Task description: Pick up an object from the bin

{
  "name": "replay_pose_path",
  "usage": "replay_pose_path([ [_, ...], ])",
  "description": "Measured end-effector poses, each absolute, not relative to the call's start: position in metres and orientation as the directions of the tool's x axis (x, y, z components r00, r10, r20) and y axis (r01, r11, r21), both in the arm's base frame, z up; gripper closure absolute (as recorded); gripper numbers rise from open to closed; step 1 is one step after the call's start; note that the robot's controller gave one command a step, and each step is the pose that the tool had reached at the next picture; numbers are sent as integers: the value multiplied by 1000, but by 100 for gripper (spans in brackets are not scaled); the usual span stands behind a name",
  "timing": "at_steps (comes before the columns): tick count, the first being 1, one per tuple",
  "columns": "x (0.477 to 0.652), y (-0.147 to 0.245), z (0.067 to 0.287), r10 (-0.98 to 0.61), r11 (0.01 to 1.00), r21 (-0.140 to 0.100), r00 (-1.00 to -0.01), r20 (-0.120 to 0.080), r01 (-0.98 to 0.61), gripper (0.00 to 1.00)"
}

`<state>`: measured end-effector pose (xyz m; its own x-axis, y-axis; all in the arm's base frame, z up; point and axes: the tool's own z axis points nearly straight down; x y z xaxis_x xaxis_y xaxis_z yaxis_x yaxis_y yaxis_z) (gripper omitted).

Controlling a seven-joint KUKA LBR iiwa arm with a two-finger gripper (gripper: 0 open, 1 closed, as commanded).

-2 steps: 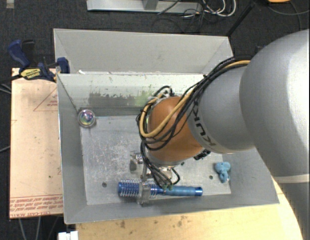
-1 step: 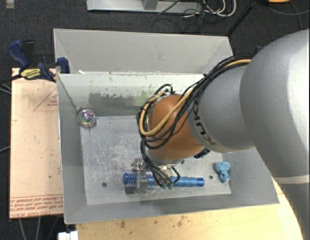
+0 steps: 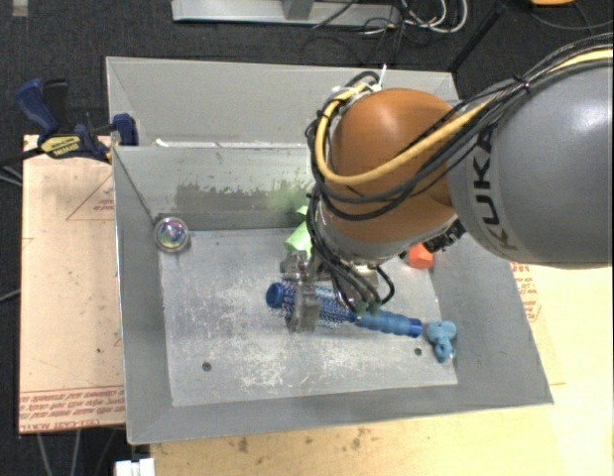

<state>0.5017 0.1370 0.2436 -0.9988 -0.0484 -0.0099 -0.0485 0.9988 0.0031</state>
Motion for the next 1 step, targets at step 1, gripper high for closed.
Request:
replay_pose_path([
  [1, 506, 140, 370, 204, 979, 4, -979, -8, 204, 100],
])
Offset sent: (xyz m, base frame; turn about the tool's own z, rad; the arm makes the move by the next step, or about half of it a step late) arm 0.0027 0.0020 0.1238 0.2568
